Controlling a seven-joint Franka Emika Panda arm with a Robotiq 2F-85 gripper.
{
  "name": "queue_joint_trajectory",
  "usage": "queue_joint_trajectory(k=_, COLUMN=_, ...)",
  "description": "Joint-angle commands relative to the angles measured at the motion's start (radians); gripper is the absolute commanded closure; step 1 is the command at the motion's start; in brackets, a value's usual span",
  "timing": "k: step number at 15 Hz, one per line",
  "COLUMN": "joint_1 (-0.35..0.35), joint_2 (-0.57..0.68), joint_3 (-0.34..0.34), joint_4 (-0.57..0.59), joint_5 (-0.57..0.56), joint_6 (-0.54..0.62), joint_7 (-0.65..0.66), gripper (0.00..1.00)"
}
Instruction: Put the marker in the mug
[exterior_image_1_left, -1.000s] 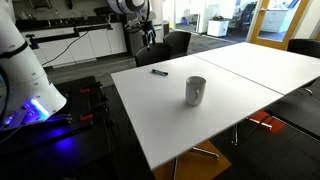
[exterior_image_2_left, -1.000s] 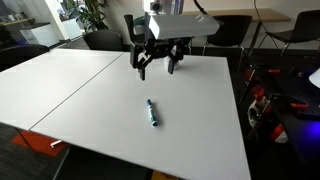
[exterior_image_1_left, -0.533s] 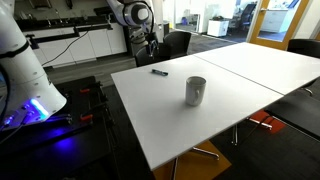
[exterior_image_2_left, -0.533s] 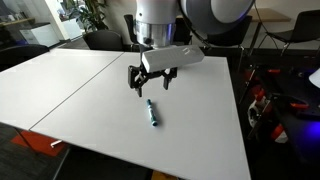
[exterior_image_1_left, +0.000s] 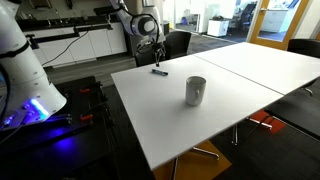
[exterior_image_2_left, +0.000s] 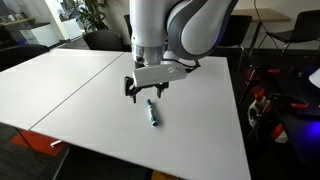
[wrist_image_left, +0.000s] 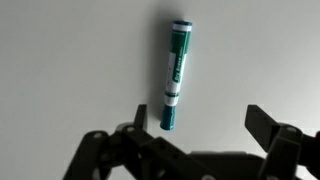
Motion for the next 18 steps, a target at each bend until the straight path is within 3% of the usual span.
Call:
queue_joint_trajectory(k=1, joint_1=-0.006, joint_2=0.078, joint_3=0.002, joint_4=0.081, joint_5=0.065, joint_6=0.003, joint_7=-0.025, gripper=0.00)
queue_joint_trajectory(k=7, joint_1=0.000, joint_2=0.153, joint_3=-0.002, joint_4=0.137, joint_5=0.101, joint_6=-0.008, joint_7=-0.027, gripper=0.00)
queue_joint_trajectory(k=8, joint_1=0.002, joint_2=0.160, joint_3=-0.003, joint_4=0.142, joint_5=0.105, joint_6=-0.009, joint_7=-0.026, gripper=0.08)
queue_joint_trajectory(k=9, joint_1=0.003, joint_2=0.165, joint_3=-0.004, joint_4=0.146, joint_5=0.107, joint_6=-0.010, joint_7=-0.027, gripper=0.26)
queue_joint_trajectory(k=18, joint_1=0.008, joint_2=0.176, joint_3=-0.013, joint_4=0.162, joint_5=0.106, joint_6=-0.015, joint_7=-0.025, gripper=0.95)
